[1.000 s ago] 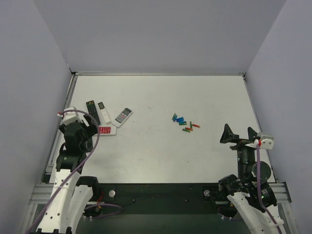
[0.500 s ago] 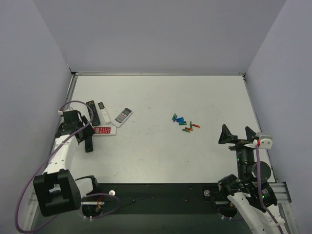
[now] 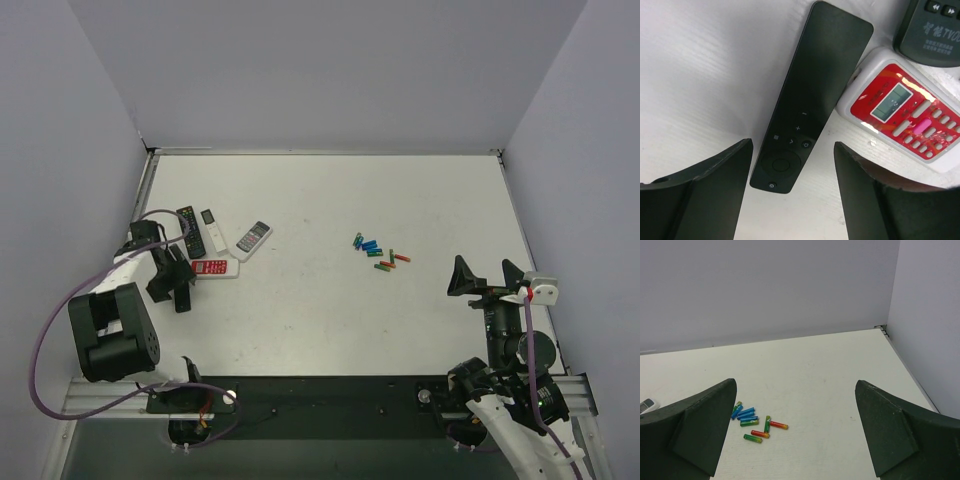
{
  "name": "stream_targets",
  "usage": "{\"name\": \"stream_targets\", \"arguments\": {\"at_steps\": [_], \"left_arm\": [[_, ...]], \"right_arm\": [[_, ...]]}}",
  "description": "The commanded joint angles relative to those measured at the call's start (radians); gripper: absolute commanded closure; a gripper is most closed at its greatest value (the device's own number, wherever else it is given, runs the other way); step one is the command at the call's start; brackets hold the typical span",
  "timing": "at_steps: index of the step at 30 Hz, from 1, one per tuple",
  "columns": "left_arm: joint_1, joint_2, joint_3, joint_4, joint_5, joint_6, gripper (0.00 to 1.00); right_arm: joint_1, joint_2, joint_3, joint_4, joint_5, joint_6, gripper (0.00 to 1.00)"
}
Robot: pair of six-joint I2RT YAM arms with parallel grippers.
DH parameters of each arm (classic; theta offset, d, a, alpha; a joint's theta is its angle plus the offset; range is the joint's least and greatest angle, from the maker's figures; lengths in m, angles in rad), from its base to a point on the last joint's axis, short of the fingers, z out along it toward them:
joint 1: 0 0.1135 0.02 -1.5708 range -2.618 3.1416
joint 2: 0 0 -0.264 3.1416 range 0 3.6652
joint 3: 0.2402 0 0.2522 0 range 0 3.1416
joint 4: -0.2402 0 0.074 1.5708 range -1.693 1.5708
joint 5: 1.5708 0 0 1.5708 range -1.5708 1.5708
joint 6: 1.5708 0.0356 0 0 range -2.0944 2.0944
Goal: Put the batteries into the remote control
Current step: Pick up the remote control from the center of the board.
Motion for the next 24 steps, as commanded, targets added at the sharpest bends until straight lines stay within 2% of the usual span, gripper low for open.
{"name": "stream_targets", "arguments": {"at_steps": [1,7,13,15,20,24], "left_arm": [[-0.009,0.064,0.078,-0.015,0.014,0.037,0.24],[-0.039,0.152,0.119,-0.048,-0.044,0.048,0.29],[-0.046,0.177,0.121,-0.044,-0.040,0.053,0.35],[-0.052,0.190,0.125,-0.048,-0.032,0.057,0.41],[-0.058,0.175,0.119,-0.040,-0.023,0.062,0.48],[-0.062,0.143,0.108,-0.031,-0.010,0.065,0.60]], "right_arm": [[0.012,-0.019,-0.001,0.045,0.005,0.002,0.00],[0.013,-0.021,-0.004,0.048,0.010,0.002,0.00],[0.015,-0.030,-0.005,0.051,0.019,0.001,0.00],[0.013,-0.036,-0.009,0.057,0.022,-0.001,0.00],[0.013,-0.041,-0.009,0.057,0.025,0.001,0.00],[0.013,-0.045,-0.009,0.054,0.029,0.002,0.00]]}}
